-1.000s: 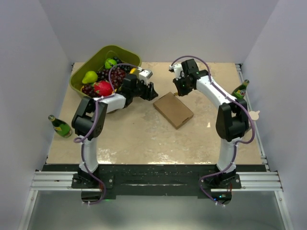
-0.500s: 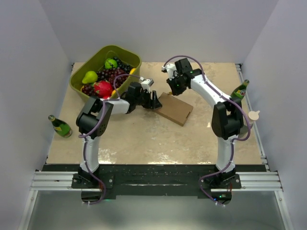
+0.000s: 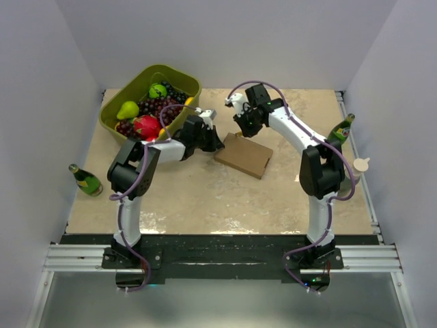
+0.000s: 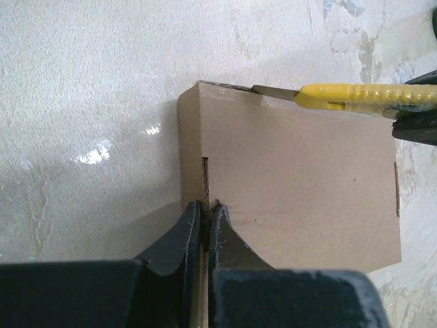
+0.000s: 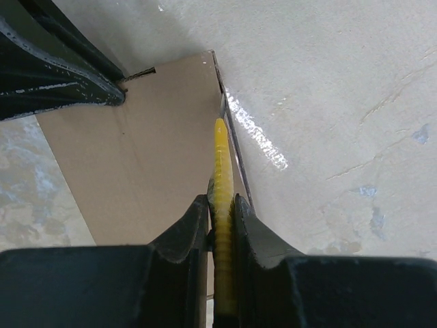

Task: Unpack the express box

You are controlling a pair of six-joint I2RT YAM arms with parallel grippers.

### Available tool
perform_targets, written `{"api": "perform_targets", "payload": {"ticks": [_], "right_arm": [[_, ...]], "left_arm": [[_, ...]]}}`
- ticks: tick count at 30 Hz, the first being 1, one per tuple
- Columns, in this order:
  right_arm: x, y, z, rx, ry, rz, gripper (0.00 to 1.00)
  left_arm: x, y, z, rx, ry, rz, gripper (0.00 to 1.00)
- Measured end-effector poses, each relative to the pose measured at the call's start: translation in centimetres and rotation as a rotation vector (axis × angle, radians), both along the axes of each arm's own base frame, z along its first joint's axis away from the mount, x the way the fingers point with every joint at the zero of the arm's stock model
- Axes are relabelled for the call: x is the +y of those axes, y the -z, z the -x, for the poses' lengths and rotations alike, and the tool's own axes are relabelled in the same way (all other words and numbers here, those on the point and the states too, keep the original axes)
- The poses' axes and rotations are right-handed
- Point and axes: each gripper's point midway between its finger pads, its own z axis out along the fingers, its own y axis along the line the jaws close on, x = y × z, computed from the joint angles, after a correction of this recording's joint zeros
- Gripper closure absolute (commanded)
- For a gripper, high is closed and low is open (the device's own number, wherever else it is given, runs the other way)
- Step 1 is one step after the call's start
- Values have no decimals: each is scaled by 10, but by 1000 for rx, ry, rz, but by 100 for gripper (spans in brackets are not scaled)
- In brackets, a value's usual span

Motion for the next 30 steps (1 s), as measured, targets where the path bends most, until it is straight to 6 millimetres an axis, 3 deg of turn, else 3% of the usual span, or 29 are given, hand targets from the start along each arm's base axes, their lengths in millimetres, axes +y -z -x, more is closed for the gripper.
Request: {"api": "perform_targets", "payload": {"ticks": [16,30], "right_arm": [[-16,3,-2,24,-92,78,100],[-41,11,10,108,-70,118,100]], "left_arm": [[-5,-1,-4,-24,-9,-30,100],[-11,-1,-5,-42,8,-39,100]]}}
